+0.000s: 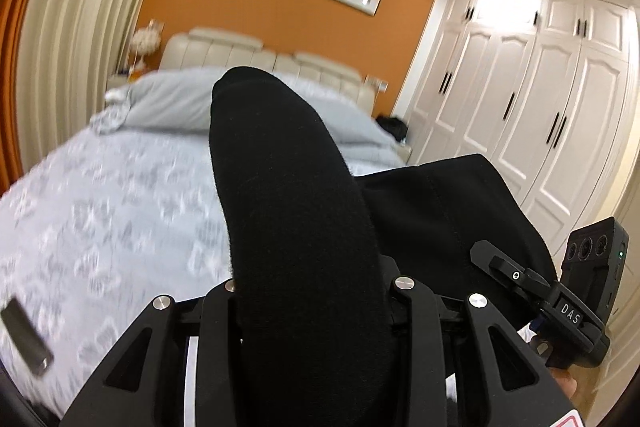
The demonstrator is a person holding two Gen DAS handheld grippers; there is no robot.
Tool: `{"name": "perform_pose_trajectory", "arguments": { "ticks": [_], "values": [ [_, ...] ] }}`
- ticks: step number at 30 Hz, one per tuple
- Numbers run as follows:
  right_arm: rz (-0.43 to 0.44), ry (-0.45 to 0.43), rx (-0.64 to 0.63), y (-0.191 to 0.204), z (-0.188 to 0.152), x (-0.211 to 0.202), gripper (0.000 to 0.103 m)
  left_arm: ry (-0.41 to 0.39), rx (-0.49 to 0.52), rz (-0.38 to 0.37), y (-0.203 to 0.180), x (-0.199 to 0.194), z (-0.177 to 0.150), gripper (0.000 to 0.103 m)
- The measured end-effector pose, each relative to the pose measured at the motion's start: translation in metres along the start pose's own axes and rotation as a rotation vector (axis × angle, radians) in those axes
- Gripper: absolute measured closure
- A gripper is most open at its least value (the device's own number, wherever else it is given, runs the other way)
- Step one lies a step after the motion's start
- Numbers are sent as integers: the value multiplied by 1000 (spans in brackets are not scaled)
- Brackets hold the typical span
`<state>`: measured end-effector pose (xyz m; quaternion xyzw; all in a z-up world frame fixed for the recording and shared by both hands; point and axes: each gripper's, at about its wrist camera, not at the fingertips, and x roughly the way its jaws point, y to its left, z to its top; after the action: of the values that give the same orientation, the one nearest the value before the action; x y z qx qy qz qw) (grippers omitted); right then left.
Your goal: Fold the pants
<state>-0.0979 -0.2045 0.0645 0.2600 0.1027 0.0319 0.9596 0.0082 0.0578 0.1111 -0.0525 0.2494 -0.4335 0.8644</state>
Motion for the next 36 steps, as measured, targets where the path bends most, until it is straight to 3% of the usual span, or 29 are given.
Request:
{"name": "perform_pose_trajectory", "arguments": {
  "ticks": [10, 16, 20, 26, 28, 30, 31, 32, 34, 36],
  "values": [
    [29, -65, -56, -32, 62, 63, 59, -140, 48, -7, 20, 60, 70, 72],
    [20, -63, -71, -68, 92, 133, 58, -141, 49, 5, 48, 133, 94, 71],
    [12, -48, -51, -122, 91, 190, 58, -150, 52, 24, 71, 187, 96, 71],
    [-19, 15, 58, -216, 53, 276, 56, -113, 61, 87, 117, 291, 66, 70],
    [-92, 55, 103, -249, 32, 304, 41, -72, 57, 116, 137, 329, 46, 65],
    [-275, 148, 171, -300, -7, 332, 24, 5, 28, 179, 164, 375, 14, 60],
    [-361, 192, 191, -319, -22, 336, 24, 69, 7, 209, 178, 398, -3, 60],
    [-442, 245, 219, -339, -37, 336, 26, 187, -31, 262, 199, 426, -27, 59],
    [-508, 280, 252, -358, -50, 320, 36, 345, -86, 358, 228, 451, -60, 56],
    [-497, 263, 235, -353, -47, 299, 36, 216, -180, 303, 245, 418, -65, 52]
  ]
}}
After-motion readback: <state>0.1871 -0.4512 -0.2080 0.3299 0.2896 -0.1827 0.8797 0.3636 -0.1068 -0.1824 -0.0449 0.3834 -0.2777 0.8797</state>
